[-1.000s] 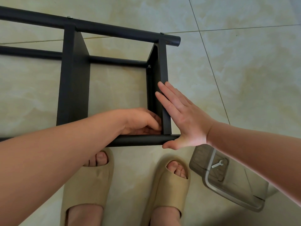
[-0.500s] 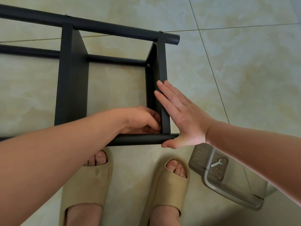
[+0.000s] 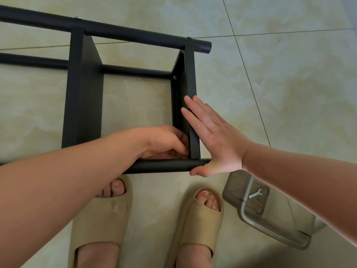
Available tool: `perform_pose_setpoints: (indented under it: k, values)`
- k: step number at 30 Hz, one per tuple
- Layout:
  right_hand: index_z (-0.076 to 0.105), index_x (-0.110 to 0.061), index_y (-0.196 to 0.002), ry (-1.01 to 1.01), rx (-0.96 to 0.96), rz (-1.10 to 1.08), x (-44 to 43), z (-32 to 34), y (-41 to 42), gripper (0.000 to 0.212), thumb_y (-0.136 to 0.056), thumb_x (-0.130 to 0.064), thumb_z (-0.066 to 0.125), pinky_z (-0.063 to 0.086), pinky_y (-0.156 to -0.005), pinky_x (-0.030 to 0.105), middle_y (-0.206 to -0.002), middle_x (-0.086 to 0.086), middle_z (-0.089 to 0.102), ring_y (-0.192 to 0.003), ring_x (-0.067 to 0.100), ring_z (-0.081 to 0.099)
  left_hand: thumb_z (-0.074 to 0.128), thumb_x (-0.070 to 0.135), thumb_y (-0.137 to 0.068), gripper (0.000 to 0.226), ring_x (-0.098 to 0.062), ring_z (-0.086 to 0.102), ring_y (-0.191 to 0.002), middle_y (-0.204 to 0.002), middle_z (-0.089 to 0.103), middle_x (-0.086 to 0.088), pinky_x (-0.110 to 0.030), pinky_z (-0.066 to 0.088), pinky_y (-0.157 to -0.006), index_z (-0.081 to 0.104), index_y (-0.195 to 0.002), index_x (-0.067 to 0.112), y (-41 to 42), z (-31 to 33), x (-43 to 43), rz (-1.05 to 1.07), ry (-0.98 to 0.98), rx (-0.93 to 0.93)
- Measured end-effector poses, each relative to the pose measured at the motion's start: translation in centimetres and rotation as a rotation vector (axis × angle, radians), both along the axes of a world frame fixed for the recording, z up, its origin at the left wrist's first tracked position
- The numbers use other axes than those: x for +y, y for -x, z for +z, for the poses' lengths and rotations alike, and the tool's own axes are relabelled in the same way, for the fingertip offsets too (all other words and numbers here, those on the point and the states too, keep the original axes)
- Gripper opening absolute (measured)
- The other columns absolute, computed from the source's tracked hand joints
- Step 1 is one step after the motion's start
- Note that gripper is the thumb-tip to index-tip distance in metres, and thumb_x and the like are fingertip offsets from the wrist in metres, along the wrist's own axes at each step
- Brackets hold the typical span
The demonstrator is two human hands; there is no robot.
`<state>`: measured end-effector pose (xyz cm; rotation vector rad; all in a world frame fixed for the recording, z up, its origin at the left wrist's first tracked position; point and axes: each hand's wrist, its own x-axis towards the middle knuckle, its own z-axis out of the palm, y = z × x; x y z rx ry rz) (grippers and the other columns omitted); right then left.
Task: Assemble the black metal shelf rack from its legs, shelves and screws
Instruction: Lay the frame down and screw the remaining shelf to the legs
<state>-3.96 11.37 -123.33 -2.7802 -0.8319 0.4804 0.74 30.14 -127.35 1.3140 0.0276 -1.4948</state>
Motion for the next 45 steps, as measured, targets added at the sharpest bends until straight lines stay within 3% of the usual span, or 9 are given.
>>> perform_pose_setpoints:
  k: [7,11,17,21,25,30,36,40,45]
  values:
    - [0.002,-0.007,-0.161,0.001,0.01,-0.001,0.03,0.19,0.01,0.131,-0.068,-0.082,0.058,0.01,-0.125,0.056,-0.169,0.013,-0.011,-0.155,0.029,-0.013,0.063,-0.004,-0.087,0.009,-0.029,0.07,-0.086,-0.091,0.072,-0.019,-0.044,0.054,-0.095,0.07,-0.092,0.001,0.31,0.04,-0.09,-0.033,-0.029,-0.028]
    - [0.001,-0.009,-0.161,0.002,0.018,-0.003,0.06,0.27,0.04,0.131,-0.069,-0.082,0.057,0.01,-0.125,0.056,-0.168,0.011,-0.012,-0.155,0.028,-0.014,0.061,-0.01,-0.087,0.018,-0.033,0.07,-0.09,-0.1,0.068,-0.031,-0.047,0.055,-0.097,0.066,-0.104,-0.008,-0.14,0.26,-0.29,-0.034,-0.049,-0.031]
    - [0.001,-0.008,-0.161,0.004,0.02,-0.003,0.21,0.2,0.07,0.131,-0.068,-0.082,0.057,0.01,-0.125,0.056,-0.168,0.013,-0.012,-0.155,0.029,-0.014,0.053,-0.017,-0.089,0.02,-0.032,0.068,-0.088,-0.09,0.067,-0.02,-0.04,0.056,-0.09,0.062,-0.101,-0.004,-0.13,0.51,0.14,-0.018,0.065,0.022]
    - [0.001,-0.007,-0.161,0.0,0.018,0.0,0.21,0.16,0.06,0.131,-0.069,-0.082,0.058,0.011,-0.125,0.056,-0.169,0.013,-0.011,-0.155,0.029,-0.014,0.056,-0.009,-0.09,0.015,-0.027,0.07,-0.085,-0.088,0.07,-0.016,-0.037,0.056,-0.087,0.064,-0.097,0.001,-0.06,0.44,0.45,-0.024,0.054,0.058]
    - [0.001,-0.007,-0.161,0.001,0.015,0.0,0.22,0.13,0.08,0.132,-0.069,-0.083,0.057,0.011,-0.124,0.057,-0.169,0.013,-0.011,-0.155,0.03,-0.013,0.061,-0.006,-0.089,0.019,-0.029,0.068,-0.088,-0.095,0.069,-0.021,-0.043,0.053,-0.096,0.065,-0.107,-0.007,-0.05,0.35,0.2,-0.042,-0.032,-0.01]
    - [0.001,-0.008,-0.161,-0.001,0.003,0.003,0.19,0.04,0.07,0.132,-0.068,-0.083,0.057,0.011,-0.124,0.057,-0.169,0.013,-0.011,-0.156,0.029,-0.013,0.055,-0.013,-0.09,0.027,-0.028,0.066,-0.083,-0.094,0.063,-0.022,-0.034,0.057,-0.083,0.059,-0.116,-0.011,0.0,0.57,0.15,-0.01,-0.011,-0.017]
    - [0.003,-0.007,-0.161,-0.008,-0.001,0.004,0.15,-0.09,0.06,0.132,-0.068,-0.082,0.059,0.012,-0.124,0.057,-0.169,0.014,-0.009,-0.156,0.03,-0.011,0.054,-0.016,-0.088,0.02,-0.029,0.068,-0.084,-0.086,0.066,-0.017,-0.039,0.056,-0.09,0.061,-0.102,-0.004,-0.15,0.47,0.23,-0.005,0.063,0.02]
    - [0.003,-0.006,-0.161,-0.012,0.0,0.003,0.16,0.01,0.08,0.132,-0.069,-0.082,0.059,0.012,-0.124,0.057,-0.169,0.014,-0.009,-0.156,0.03,-0.012,0.063,-0.002,-0.089,0.008,-0.027,0.071,-0.085,-0.088,0.072,-0.016,-0.04,0.055,-0.09,0.068,-0.093,0.002,-0.01,0.29,0.33,-0.061,0.033,0.028]
    - [0.002,-0.006,-0.161,-0.004,0.016,-0.003,0.19,0.18,0.1,0.132,-0.069,-0.082,0.058,0.01,-0.125,0.056,-0.168,0.014,-0.01,-0.155,0.03,-0.013,0.062,-0.007,-0.088,0.014,-0.028,0.072,-0.089,-0.099,0.073,-0.022,-0.042,0.056,-0.094,0.069,-0.099,-0.001,-0.45,0.44,-0.07,-0.072,-0.046,0.021]
